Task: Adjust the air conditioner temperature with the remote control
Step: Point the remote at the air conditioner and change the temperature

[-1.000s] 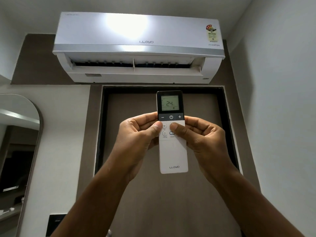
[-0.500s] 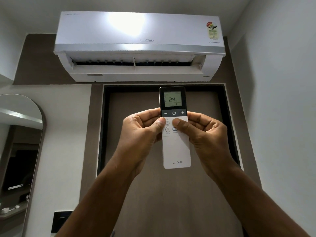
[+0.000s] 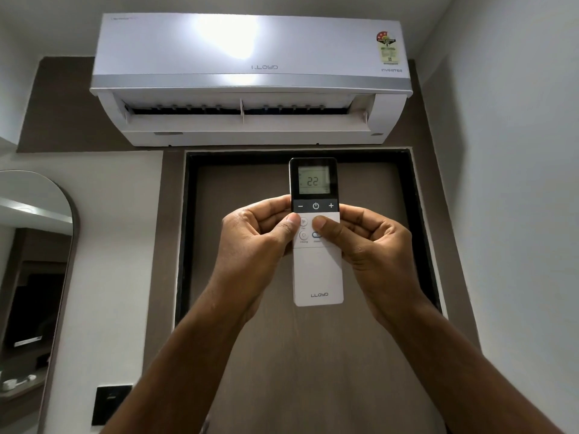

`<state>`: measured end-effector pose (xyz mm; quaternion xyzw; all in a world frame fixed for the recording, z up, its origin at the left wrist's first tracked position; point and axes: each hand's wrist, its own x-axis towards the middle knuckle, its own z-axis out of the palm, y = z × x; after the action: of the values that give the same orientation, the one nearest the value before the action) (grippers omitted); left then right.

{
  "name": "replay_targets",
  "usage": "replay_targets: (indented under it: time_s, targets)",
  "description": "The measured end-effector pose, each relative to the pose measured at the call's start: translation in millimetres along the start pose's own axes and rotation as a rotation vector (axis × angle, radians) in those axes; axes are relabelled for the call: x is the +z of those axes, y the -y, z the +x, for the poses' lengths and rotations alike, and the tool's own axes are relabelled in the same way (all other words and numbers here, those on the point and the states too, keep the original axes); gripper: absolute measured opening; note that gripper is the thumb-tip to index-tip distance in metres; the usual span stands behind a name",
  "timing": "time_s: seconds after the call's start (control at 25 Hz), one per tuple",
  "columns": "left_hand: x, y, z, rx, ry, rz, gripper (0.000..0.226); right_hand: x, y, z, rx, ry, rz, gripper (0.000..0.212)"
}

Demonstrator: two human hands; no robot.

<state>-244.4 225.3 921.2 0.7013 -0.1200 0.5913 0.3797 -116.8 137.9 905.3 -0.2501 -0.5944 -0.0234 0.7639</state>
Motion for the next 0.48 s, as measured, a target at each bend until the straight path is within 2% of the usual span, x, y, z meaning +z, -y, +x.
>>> replay_targets:
  time_s: [0.48]
  targets:
    - [3.0,5.6,2.6,0.076,-0.003,-0.023,0.023,-0.8,-0.4,0.4,-0.090,0.006,-0.088,0.028]
